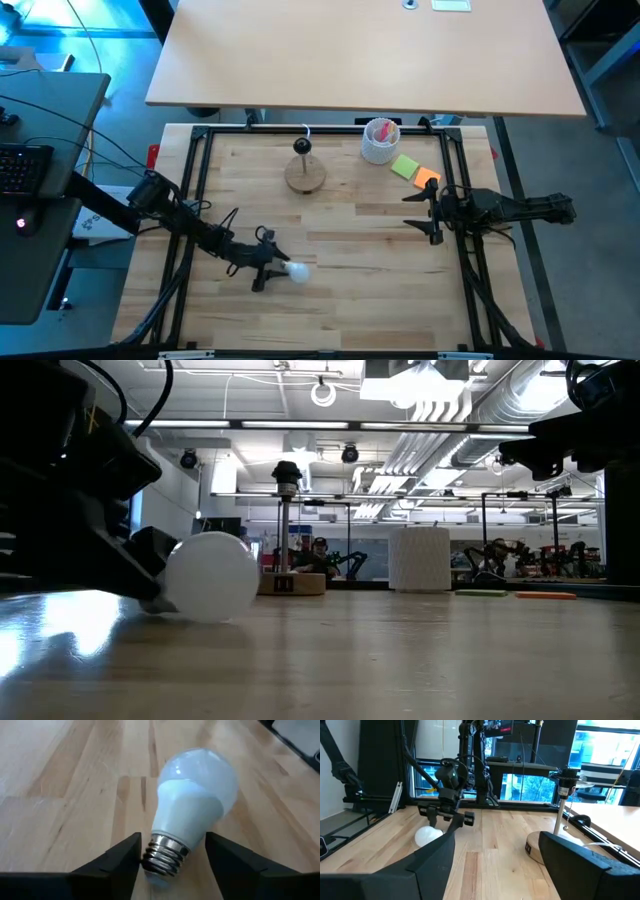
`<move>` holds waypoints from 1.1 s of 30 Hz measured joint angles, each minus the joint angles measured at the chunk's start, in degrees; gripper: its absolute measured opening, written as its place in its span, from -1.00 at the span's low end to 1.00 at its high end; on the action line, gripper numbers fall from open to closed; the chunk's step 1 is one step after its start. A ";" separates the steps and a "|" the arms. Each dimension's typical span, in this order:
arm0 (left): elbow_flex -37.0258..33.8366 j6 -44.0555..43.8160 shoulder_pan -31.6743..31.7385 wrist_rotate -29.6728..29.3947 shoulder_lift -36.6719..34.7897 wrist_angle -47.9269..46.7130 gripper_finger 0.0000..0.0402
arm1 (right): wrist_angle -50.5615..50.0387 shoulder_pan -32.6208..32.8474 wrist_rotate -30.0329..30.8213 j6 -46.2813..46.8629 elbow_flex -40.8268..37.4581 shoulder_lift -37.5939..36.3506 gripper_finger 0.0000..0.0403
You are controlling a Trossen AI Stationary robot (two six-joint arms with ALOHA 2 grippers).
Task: Screw lightbulb
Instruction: Insert the light bulb into the lamp
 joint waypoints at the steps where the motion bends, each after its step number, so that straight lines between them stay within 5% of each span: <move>1: 0.09 0.04 0.00 -0.01 0.00 0.07 0.02 | 0.00 0.00 0.00 0.00 0.02 -0.01 0.42; 17: 0.10 -1.70 0.33 -0.46 -0.07 0.54 -0.50 | -0.01 0.02 0.00 0.00 0.02 -0.01 0.42; 33: 0.12 0.66 0.80 -2.15 -0.09 4.58 -0.56 | -0.02 0.00 0.00 0.01 0.00 -0.01 0.42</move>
